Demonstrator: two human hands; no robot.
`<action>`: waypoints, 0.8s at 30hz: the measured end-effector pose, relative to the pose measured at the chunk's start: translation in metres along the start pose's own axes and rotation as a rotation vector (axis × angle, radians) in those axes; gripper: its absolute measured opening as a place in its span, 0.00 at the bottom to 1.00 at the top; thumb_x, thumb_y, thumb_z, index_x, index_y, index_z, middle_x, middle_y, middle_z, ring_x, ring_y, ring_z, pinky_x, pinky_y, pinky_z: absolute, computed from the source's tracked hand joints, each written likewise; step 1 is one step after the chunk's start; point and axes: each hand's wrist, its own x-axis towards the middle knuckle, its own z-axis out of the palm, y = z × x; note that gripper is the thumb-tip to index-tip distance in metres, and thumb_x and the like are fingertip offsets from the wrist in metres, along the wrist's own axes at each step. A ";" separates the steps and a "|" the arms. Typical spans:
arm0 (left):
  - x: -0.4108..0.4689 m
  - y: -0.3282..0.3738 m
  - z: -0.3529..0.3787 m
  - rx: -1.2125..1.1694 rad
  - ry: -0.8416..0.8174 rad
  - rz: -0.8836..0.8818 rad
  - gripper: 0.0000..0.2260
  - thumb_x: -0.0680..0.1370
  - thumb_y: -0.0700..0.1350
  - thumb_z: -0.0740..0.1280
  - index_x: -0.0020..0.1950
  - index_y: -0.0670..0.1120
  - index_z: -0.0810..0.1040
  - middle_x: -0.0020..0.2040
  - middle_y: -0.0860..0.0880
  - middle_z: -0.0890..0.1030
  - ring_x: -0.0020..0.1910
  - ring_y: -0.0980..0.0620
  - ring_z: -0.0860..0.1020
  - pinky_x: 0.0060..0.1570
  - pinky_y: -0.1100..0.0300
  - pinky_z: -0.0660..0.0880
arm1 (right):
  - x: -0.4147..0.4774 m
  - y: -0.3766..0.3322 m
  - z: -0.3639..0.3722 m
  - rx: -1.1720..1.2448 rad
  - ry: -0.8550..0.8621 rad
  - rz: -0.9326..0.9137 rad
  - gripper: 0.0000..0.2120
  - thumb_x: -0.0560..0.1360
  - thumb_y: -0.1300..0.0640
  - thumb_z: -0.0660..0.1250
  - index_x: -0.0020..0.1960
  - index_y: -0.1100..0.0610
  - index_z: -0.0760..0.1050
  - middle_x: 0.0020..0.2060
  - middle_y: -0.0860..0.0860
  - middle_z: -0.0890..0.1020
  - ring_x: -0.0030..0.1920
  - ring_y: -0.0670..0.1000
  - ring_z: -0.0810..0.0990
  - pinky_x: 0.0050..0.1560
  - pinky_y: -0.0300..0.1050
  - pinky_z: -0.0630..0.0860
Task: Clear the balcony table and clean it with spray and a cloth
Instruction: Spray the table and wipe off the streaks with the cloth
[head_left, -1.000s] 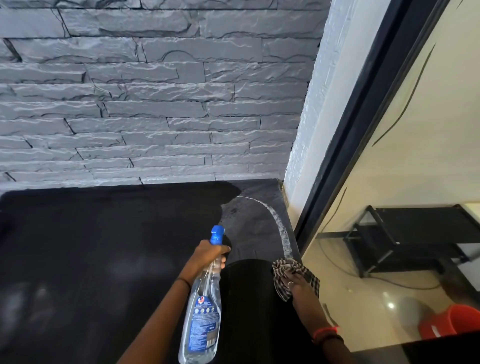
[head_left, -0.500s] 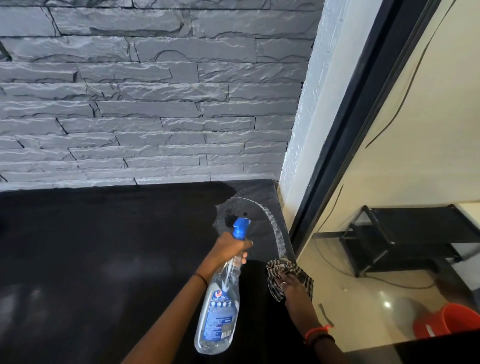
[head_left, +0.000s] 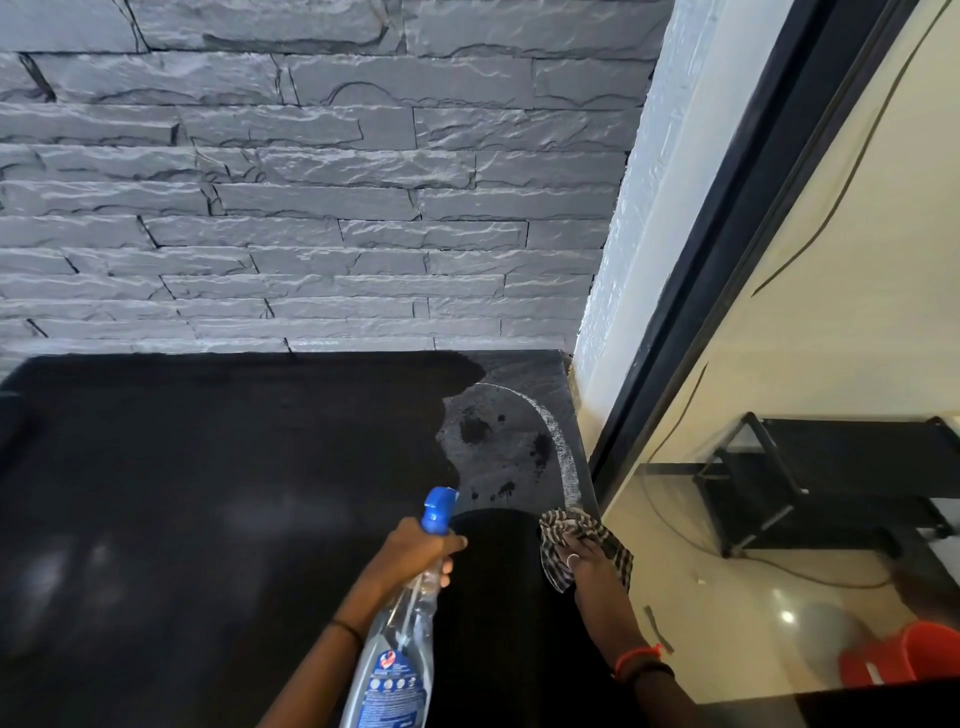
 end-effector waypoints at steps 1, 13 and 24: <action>-0.002 -0.002 -0.007 -0.005 0.000 -0.005 0.07 0.71 0.41 0.73 0.38 0.42 0.75 0.27 0.45 0.75 0.26 0.48 0.74 0.32 0.56 0.73 | 0.004 0.002 0.000 0.013 0.016 -0.003 0.28 0.74 0.71 0.56 0.72 0.56 0.65 0.74 0.52 0.62 0.74 0.54 0.57 0.74 0.47 0.53; -0.020 0.001 -0.038 -0.098 0.217 0.002 0.08 0.74 0.38 0.70 0.36 0.42 0.74 0.25 0.45 0.73 0.23 0.49 0.72 0.25 0.61 0.71 | 0.073 -0.094 0.008 0.084 -0.016 -0.153 0.17 0.79 0.65 0.55 0.66 0.61 0.71 0.67 0.57 0.69 0.70 0.55 0.64 0.69 0.40 0.55; -0.009 0.017 -0.053 -0.167 0.222 0.020 0.06 0.74 0.40 0.70 0.41 0.41 0.74 0.27 0.45 0.75 0.24 0.50 0.74 0.28 0.59 0.72 | -0.015 -0.047 0.017 0.088 -0.152 -0.432 0.21 0.64 0.53 0.53 0.42 0.43 0.83 0.50 0.36 0.82 0.53 0.40 0.76 0.58 0.35 0.63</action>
